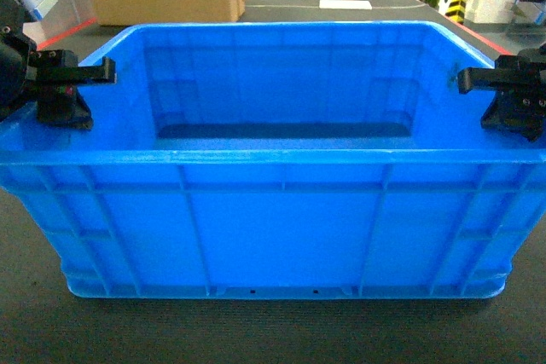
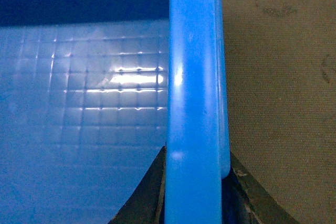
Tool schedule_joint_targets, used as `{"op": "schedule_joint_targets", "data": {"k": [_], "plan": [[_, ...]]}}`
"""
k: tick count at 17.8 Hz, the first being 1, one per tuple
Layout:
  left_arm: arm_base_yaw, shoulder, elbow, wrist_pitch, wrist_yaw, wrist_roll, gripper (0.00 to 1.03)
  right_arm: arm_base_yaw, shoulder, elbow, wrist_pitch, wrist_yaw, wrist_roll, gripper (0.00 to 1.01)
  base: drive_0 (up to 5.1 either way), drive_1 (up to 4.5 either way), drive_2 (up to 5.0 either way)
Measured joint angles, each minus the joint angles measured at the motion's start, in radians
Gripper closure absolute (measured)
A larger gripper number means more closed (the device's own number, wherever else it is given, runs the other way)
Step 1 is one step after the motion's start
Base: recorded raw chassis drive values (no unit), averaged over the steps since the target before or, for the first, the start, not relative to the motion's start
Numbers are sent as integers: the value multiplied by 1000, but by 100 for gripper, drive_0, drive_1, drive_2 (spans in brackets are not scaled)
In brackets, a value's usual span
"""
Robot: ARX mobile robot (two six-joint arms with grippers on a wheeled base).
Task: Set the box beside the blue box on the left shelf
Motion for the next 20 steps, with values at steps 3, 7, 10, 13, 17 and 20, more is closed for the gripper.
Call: {"op": "schedule_joint_targets", "data": {"k": [3, 7, 10, 13, 17, 20], "plan": [[-11, -25, -29, 43, -21, 10, 81, 13, -16, -14, 23, 15, 0, 80, 0, 0, 0], [-19, -145, -95, 225, -67, 14, 82, 41, -129, -67, 164, 48, 11, 81, 0, 0, 0], [-31, -278, -135, 353, -92, 11, 82, 51, -257, -93, 271, 76, -13, 81, 0, 0, 0], [-43, -343, -195, 409, -112, 20, 82, 51, -304, -129, 304, 81, -30, 81, 0, 0, 0], [-48, -346, -235, 415, -120, 29, 82, 51, -305, -159, 294, 83, -29, 81, 0, 0, 0], [-48, -348, -235, 426, -121, 30, 82, 51, -305, -159, 302, 83, -29, 81, 0, 0, 0]]}}
